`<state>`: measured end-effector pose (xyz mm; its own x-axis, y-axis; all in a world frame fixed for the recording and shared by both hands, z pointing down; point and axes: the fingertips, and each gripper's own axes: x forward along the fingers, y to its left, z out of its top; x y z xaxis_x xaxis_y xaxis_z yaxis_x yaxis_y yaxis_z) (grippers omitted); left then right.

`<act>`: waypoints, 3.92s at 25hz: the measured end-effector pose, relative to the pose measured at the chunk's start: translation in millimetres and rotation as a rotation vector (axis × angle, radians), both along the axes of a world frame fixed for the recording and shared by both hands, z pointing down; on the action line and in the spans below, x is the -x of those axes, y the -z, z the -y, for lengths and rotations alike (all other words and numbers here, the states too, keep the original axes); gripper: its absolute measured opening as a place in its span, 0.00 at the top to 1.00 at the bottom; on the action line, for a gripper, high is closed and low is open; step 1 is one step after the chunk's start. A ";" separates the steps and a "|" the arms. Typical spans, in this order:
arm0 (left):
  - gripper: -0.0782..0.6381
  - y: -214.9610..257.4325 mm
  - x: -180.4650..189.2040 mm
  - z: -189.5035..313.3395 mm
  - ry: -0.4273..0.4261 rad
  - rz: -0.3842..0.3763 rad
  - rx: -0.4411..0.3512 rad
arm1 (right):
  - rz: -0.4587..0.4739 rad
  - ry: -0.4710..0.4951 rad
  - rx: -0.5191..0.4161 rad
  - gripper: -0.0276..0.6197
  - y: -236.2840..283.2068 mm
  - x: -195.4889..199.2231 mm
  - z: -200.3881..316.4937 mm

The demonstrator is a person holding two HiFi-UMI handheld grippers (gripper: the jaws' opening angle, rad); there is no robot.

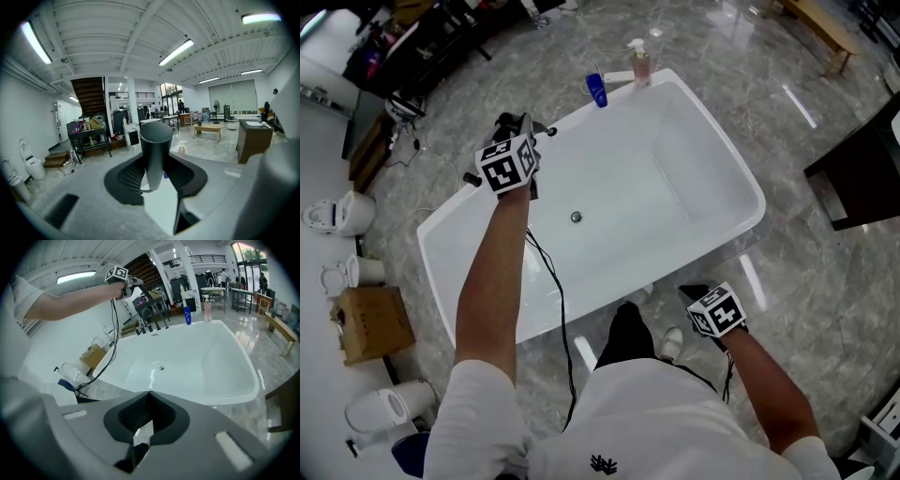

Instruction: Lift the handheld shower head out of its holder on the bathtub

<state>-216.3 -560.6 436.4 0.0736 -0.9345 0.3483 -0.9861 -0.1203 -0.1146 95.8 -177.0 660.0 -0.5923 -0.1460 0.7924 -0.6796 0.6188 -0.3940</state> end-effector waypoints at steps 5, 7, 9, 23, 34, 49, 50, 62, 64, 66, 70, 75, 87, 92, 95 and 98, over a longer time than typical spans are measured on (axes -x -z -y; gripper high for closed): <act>0.70 29.4 -13.6 -45.6 -0.009 0.008 -0.028 | -0.003 0.019 -0.023 0.94 9.5 -17.5 -29.4; 0.70 38.7 -21.5 -64.9 -0.014 0.010 -0.039 | -0.009 0.029 -0.031 0.94 11.3 -26.5 -40.2; 0.70 49.0 -27.4 -85.4 -0.020 0.010 -0.051 | -0.017 0.041 -0.040 0.94 13.1 -31.9 -50.5; 0.70 110.6 -54.4 -231.3 -0.113 0.054 -0.097 | -0.023 0.089 -0.092 0.94 33.8 -35.3 -114.7; 0.70 155.1 -75.0 -318.0 -0.162 0.076 -0.141 | -0.009 0.084 -0.131 0.94 48.0 -32.0 -133.3; 0.70 215.4 -114.8 -427.3 -0.267 0.044 -0.228 | 0.017 0.112 -0.152 0.94 54.8 -22.9 -157.7; 0.70 219.2 -117.3 -434.0 -0.273 0.040 -0.234 | 0.018 0.112 -0.153 0.94 55.4 -22.9 -158.4; 0.70 256.1 -156.2 -488.2 -0.388 0.002 -0.283 | 0.027 0.115 -0.184 0.94 70.3 -17.7 -160.7; 0.70 258.0 -162.3 -494.4 -0.404 0.003 -0.286 | 0.028 0.115 -0.188 0.94 71.4 -17.6 -162.1; 0.70 257.7 -164.9 -497.6 -0.412 0.005 -0.282 | 0.031 0.116 -0.191 0.94 73.1 -15.6 -163.5; 0.70 253.6 -165.4 -499.0 -0.418 0.009 -0.267 | 0.034 0.113 -0.190 0.94 74.9 -13.2 -164.8; 0.70 249.9 -167.2 -501.9 -0.420 0.016 -0.262 | 0.041 0.105 -0.184 0.94 71.9 -12.8 -169.4; 0.70 246.7 -176.6 -502.8 -0.433 0.024 -0.249 | 0.040 0.109 -0.188 0.94 70.9 -15.8 -167.7; 0.70 245.7 -178.8 -503.6 -0.432 0.023 -0.245 | 0.049 0.116 -0.183 0.94 70.0 -15.1 -171.1; 0.70 244.7 -179.2 -504.8 -0.434 0.025 -0.242 | 0.058 0.115 -0.185 0.94 70.1 -12.6 -171.7; 0.70 242.4 -180.6 -505.2 -0.437 0.028 -0.239 | 0.061 0.116 -0.185 0.94 68.0 -12.5 -173.1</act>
